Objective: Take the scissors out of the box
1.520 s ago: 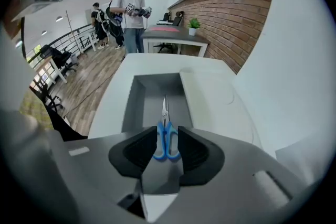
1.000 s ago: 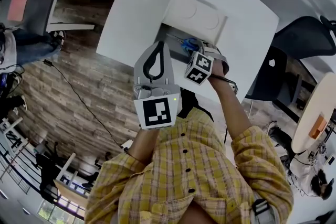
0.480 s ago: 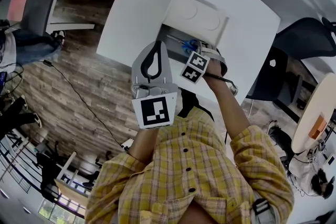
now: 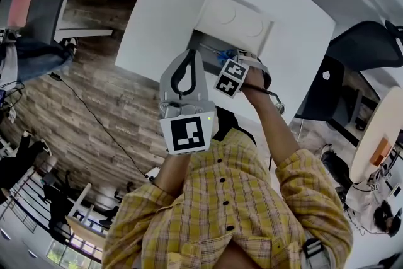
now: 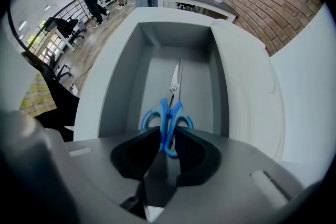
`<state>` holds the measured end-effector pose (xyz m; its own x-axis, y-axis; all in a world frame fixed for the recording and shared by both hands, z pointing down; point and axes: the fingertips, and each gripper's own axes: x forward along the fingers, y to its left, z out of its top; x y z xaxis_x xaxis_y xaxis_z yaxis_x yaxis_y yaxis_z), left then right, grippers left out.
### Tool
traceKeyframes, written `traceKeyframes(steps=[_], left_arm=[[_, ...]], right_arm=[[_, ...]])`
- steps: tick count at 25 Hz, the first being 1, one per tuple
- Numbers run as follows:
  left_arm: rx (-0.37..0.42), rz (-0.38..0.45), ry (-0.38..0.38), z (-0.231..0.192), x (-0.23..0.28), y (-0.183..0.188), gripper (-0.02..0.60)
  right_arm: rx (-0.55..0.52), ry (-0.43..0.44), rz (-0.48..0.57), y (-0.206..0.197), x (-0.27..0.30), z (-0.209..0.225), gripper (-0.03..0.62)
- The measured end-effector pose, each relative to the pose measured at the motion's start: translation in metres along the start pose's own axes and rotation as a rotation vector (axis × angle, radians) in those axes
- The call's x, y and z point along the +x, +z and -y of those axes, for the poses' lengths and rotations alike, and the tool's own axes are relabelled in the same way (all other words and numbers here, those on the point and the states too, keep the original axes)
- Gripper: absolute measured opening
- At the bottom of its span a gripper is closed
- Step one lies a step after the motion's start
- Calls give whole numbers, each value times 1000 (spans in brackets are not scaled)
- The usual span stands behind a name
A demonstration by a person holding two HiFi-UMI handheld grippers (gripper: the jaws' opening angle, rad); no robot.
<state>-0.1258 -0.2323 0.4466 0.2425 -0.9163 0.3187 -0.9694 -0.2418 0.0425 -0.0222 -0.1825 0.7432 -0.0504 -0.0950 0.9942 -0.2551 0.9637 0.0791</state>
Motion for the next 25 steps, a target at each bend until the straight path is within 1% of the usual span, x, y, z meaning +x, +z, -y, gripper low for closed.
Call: traceKeyframes(steps=[5, 12, 18, 25], left_arm=[[-4, 0, -5, 2, 1, -2, 5], [11, 7, -9, 4, -3, 3, 5], [11, 10, -4, 6, -6, 5, 5], [23, 23, -4, 10, -12, 10, 5]], right_arm=[[4, 25, -4, 0, 2, 2, 89], [-7, 17, 7, 0, -1, 2, 84], [25, -3, 47, 1, -11, 7, 83], [74, 3, 107, 2, -25, 7, 83]])
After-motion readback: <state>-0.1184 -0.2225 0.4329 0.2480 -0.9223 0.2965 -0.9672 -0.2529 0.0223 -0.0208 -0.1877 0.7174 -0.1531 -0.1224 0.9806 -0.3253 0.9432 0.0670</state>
